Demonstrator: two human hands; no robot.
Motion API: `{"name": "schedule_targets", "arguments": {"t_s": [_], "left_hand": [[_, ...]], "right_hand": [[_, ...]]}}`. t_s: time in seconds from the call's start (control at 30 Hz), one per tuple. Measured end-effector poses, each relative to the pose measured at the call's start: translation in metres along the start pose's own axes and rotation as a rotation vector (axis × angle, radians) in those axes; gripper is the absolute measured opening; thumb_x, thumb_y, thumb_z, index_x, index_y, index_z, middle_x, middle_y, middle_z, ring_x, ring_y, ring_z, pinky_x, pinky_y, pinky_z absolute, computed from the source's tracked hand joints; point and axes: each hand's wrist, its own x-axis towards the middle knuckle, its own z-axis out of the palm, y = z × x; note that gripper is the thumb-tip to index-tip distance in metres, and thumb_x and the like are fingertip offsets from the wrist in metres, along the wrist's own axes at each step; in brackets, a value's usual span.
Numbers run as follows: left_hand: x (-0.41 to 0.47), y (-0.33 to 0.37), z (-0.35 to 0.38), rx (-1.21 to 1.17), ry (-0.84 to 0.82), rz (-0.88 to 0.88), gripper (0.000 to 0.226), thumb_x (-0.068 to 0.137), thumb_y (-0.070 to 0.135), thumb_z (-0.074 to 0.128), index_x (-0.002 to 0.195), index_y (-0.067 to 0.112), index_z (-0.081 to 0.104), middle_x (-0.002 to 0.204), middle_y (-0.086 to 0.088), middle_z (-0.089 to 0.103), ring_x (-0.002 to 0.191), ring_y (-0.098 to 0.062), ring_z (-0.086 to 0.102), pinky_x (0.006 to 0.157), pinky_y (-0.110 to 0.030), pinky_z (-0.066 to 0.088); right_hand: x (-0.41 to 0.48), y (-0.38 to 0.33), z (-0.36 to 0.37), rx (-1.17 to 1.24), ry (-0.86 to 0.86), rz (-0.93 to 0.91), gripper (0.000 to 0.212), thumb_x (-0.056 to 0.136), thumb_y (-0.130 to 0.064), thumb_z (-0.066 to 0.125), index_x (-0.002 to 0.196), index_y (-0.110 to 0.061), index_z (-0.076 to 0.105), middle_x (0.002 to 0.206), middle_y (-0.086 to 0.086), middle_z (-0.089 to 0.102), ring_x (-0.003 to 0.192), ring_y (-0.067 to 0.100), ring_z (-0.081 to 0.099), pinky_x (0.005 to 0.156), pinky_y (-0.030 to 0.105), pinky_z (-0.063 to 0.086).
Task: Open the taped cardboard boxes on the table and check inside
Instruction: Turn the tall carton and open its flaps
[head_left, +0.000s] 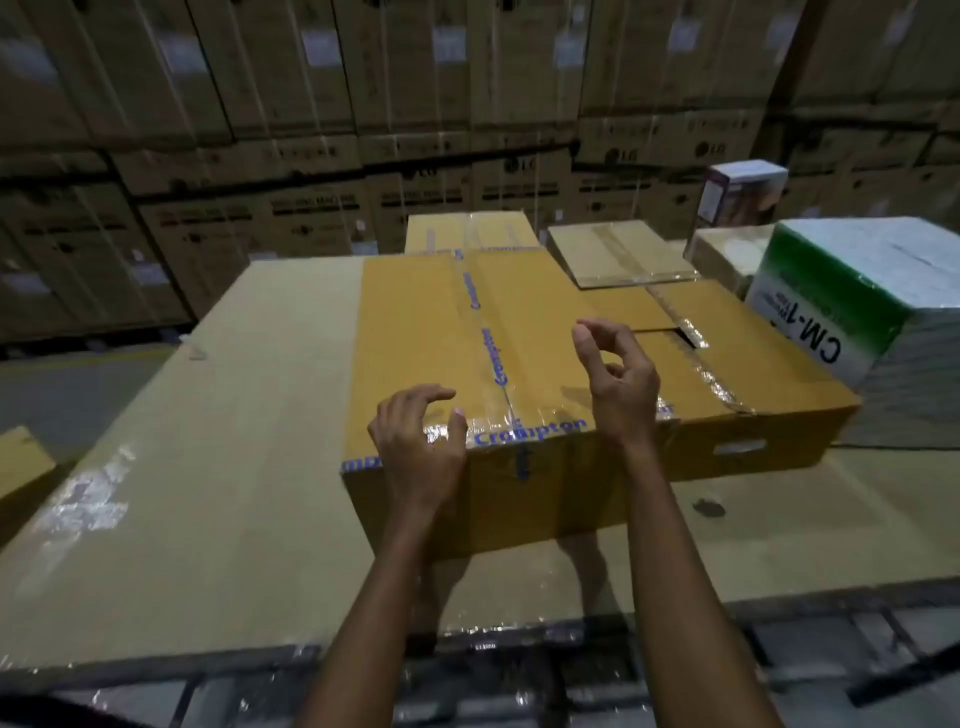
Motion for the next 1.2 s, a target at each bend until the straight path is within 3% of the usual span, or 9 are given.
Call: {"name": "schedule_targets", "arguments": {"t_s": [0.13, 0.23, 0.43, 0.6, 0.8, 0.9, 1.0, 1.1, 1.2], "left_hand": [[-0.034, -0.001, 0.012, 0.225, -0.024, 0.149, 0.025, 0.083, 0.024, 0.066, 0.106, 0.018, 0.072, 0.124, -0.004, 0.065, 0.124, -0.026, 0.053, 0.108, -0.046, 0.034], [-0.063, -0.007, 0.020, 0.357, -0.184, 0.222, 0.051, 0.082, 0.022, 0.071, 0.132, 0.014, 0.061, 0.144, -0.009, 0.055, 0.140, -0.031, 0.043, 0.123, -0.048, 0.019], [-0.074, -0.004, 0.029, 0.553, -0.265, 0.261, 0.077, 0.082, 0.040, 0.068, 0.149, 0.013, 0.045, 0.160, -0.012, 0.036, 0.153, -0.032, 0.024, 0.124, -0.060, 0.009], [-0.072, 0.007, 0.054, 0.627, -0.311, 0.328, 0.087, 0.084, 0.059, 0.063, 0.157, 0.018, 0.037, 0.166, -0.004, 0.030, 0.155, -0.029, 0.021, 0.120, -0.068, 0.001], [-0.075, -0.017, 0.052, 0.709, -0.266, 0.435, 0.096, 0.083, 0.054, 0.073, 0.159, 0.021, 0.025, 0.167, -0.006, 0.026, 0.154, -0.030, 0.023, 0.119, -0.070, 0.005], [-0.072, -0.019, 0.050, 0.715, -0.244, 0.414, 0.097, 0.080, 0.052, 0.076, 0.158, 0.022, 0.026, 0.165, -0.007, 0.029, 0.153, -0.030, 0.023, 0.120, -0.067, 0.001], [-0.074, -0.021, 0.046, 0.726, -0.229, 0.412, 0.094, 0.079, 0.051, 0.076, 0.157, 0.021, 0.033, 0.163, -0.008, 0.033, 0.153, -0.031, 0.025, 0.121, -0.067, 0.000], [-0.072, -0.026, 0.041, 0.748, -0.221, 0.412, 0.089, 0.081, 0.053, 0.075, 0.156, 0.020, 0.038, 0.163, -0.009, 0.033, 0.152, -0.031, 0.026, 0.121, -0.066, 0.002], [-0.069, -0.025, 0.035, 0.658, -0.164, 0.419, 0.074, 0.087, 0.050, 0.071, 0.150, 0.019, 0.048, 0.158, -0.010, 0.041, 0.149, -0.030, 0.034, 0.123, -0.061, 0.007]], "right_hand": [[-0.027, 0.032, -0.015, -0.097, 0.120, -0.015, 0.021, 0.097, -0.045, 0.066, 0.110, -0.031, 0.074, 0.119, -0.009, 0.071, 0.117, 0.007, 0.059, 0.099, 0.049, 0.051], [-0.043, 0.059, -0.020, -0.294, 0.135, -0.055, 0.027, 0.092, -0.051, 0.068, 0.115, -0.037, 0.070, 0.148, -0.007, 0.052, 0.141, 0.014, 0.040, 0.109, 0.062, 0.040], [-0.063, 0.087, -0.028, -0.343, 0.172, 0.389, 0.090, 0.087, -0.067, 0.069, 0.160, -0.041, 0.023, 0.172, -0.001, 0.004, 0.156, 0.029, 0.010, 0.121, 0.064, 0.019], [-0.069, 0.100, -0.032, -0.113, 0.160, 0.438, 0.105, 0.085, -0.066, 0.073, 0.160, -0.049, 0.001, 0.172, -0.010, 0.011, 0.156, 0.024, 0.012, 0.122, 0.058, 0.025], [-0.090, 0.150, -0.052, 0.361, 0.079, 0.902, 0.095, 0.084, -0.086, 0.051, 0.161, -0.034, 0.028, 0.162, -0.002, 0.039, 0.145, 0.024, 0.040, 0.118, 0.056, 0.033], [-0.104, 0.169, -0.057, 0.577, 0.151, 1.061, 0.076, 0.091, -0.081, 0.041, 0.149, -0.033, 0.046, 0.158, 0.000, 0.040, 0.147, 0.023, 0.033, 0.115, 0.057, 0.035], [-0.105, 0.175, -0.060, 0.817, 0.260, 1.097, 0.074, 0.097, -0.070, 0.047, 0.157, -0.028, 0.036, 0.171, 0.005, 0.019, 0.158, 0.032, 0.015, 0.124, 0.055, 0.024], [-0.096, 0.174, -0.061, 0.806, 0.244, 1.074, 0.062, 0.095, -0.065, 0.058, 0.144, -0.028, 0.047, 0.169, 0.008, 0.025, 0.153, 0.035, 0.028, 0.118, 0.046, 0.035], [-0.094, 0.171, -0.053, 0.607, 0.135, 1.062, 0.072, 0.095, -0.065, 0.056, 0.154, -0.026, 0.042, 0.149, 0.002, 0.053, 0.132, 0.030, 0.051, 0.120, 0.044, 0.036]]}}
